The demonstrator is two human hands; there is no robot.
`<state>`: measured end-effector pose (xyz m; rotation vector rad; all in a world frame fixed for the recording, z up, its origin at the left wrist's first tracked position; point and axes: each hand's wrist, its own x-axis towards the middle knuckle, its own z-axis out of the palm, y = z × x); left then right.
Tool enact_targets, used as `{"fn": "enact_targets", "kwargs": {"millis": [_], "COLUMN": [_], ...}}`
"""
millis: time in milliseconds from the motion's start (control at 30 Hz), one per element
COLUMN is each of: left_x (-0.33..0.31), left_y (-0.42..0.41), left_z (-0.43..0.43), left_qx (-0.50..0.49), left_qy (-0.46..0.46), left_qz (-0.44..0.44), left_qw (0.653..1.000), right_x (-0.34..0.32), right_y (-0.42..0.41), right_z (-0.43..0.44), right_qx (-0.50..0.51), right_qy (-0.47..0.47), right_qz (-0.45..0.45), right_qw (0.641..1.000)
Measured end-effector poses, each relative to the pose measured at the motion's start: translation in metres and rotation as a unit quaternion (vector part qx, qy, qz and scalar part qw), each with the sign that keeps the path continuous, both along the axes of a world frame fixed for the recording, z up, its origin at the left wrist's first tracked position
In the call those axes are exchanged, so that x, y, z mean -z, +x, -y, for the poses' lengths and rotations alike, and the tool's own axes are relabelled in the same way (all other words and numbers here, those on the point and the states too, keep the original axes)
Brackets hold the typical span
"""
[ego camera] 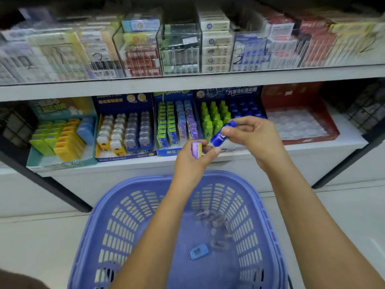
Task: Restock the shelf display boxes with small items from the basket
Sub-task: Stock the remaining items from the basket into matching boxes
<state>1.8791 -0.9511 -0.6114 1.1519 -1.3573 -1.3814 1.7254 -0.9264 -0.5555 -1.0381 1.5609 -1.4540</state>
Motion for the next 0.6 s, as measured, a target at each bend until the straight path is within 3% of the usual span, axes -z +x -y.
{"fn": "enact_targets", "kwargs": {"millis": [200, 600], "left_x": [-0.003, 0.003], "left_y": [-0.004, -0.003], "left_z": [-0.001, 0.004], "left_qx": [0.052, 0.077], "left_qy": [0.133, 0.203], "left_qz": [-0.104, -0.101], "left_qw": [0.984, 0.971], "right_x": [0.004, 0.027], "right_y": [-0.086, -0.118], "right_z": [0.000, 0.023], "right_qx": [0.114, 0.046], "right_qy": [-0.001, 0.073], "right_qz": [-0.229, -0.362], "right_qw": [0.967, 0.928]}}
